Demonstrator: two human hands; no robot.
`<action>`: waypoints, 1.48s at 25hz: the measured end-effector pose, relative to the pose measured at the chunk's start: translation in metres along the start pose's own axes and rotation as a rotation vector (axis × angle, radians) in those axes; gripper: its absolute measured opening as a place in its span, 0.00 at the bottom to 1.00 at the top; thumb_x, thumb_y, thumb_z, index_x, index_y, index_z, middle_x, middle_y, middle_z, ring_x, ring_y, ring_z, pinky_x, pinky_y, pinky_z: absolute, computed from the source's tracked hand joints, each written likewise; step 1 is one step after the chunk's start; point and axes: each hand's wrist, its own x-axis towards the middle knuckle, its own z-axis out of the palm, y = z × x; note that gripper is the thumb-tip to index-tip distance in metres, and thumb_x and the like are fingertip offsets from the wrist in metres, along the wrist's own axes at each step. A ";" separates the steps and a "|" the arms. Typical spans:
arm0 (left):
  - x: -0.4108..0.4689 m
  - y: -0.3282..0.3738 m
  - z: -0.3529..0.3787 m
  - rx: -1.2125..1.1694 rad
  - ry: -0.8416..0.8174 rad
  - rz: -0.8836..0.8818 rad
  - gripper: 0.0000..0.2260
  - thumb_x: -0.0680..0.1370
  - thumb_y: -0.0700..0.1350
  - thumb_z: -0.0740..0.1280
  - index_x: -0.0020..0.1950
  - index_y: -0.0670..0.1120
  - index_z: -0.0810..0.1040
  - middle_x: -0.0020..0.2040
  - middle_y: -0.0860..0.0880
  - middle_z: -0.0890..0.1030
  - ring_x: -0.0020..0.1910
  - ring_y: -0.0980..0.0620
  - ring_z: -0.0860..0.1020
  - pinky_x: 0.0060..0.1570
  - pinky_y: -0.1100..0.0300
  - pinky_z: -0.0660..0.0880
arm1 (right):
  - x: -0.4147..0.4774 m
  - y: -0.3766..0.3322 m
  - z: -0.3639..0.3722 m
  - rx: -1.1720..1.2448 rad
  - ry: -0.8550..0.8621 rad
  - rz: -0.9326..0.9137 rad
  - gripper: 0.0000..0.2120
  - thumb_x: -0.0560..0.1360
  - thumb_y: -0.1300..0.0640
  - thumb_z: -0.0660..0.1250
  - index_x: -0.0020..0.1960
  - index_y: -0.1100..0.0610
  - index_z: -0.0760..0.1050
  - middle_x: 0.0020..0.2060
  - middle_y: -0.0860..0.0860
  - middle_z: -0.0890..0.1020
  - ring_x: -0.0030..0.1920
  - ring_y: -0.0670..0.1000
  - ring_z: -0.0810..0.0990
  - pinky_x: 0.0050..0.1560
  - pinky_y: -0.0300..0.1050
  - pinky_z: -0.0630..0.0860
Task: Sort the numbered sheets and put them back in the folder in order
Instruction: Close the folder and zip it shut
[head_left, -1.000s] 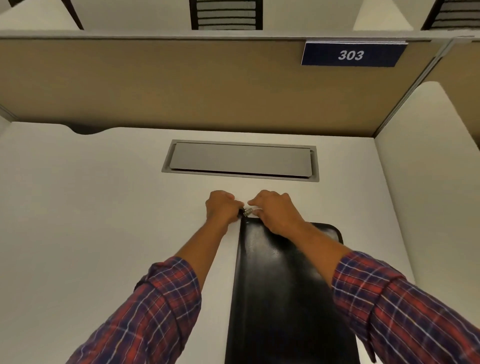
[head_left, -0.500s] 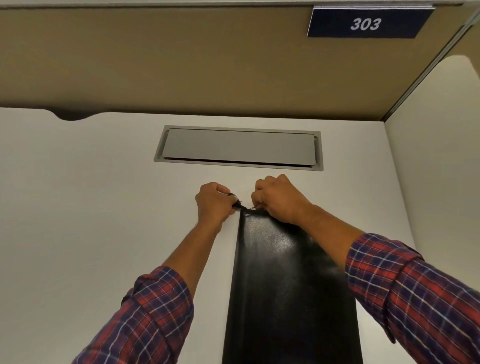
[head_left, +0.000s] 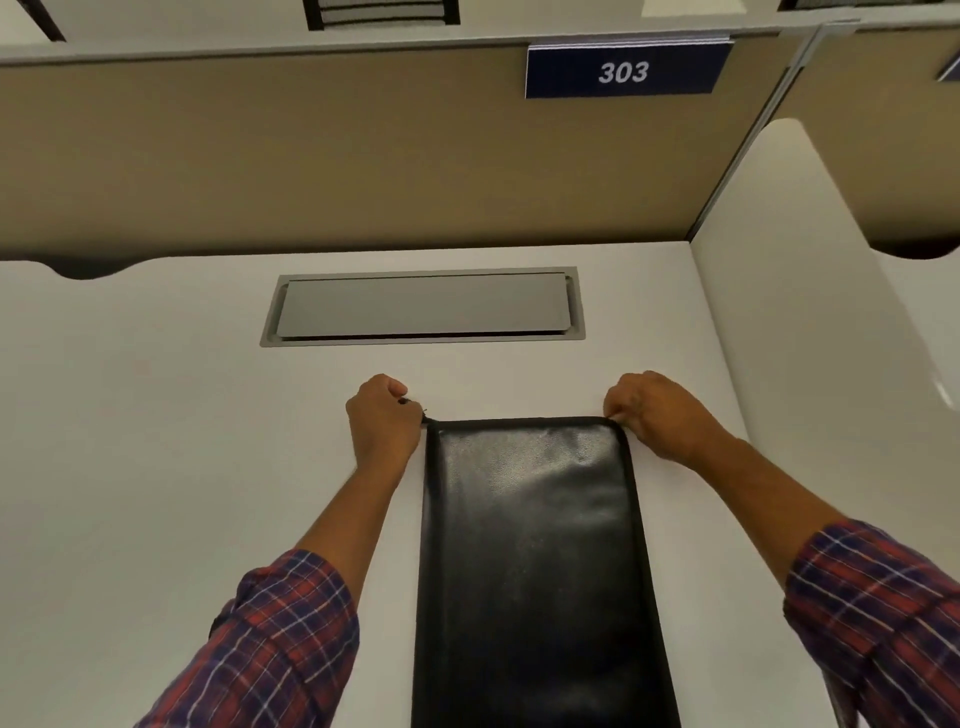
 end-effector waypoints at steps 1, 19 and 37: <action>-0.010 0.007 0.006 0.108 0.027 0.073 0.10 0.79 0.42 0.73 0.60 0.46 0.81 0.63 0.45 0.79 0.58 0.49 0.78 0.55 0.54 0.78 | -0.005 0.000 0.001 0.080 0.011 0.038 0.06 0.82 0.59 0.68 0.50 0.51 0.82 0.47 0.49 0.83 0.47 0.51 0.80 0.48 0.42 0.76; -0.102 0.104 0.042 -0.284 -0.436 0.622 0.06 0.82 0.43 0.70 0.53 0.54 0.84 0.48 0.62 0.83 0.51 0.63 0.81 0.55 0.70 0.76 | -0.071 -0.040 -0.058 0.637 0.437 0.100 0.06 0.81 0.61 0.70 0.48 0.52 0.81 0.43 0.45 0.84 0.45 0.48 0.83 0.40 0.43 0.84; -0.062 0.094 -0.057 -0.658 -0.197 0.452 0.14 0.85 0.37 0.62 0.69 0.46 0.78 0.63 0.51 0.82 0.63 0.55 0.80 0.68 0.48 0.77 | -0.170 -0.199 -0.065 0.343 0.732 -0.148 0.10 0.80 0.55 0.66 0.53 0.57 0.84 0.44 0.50 0.86 0.41 0.48 0.85 0.50 0.35 0.80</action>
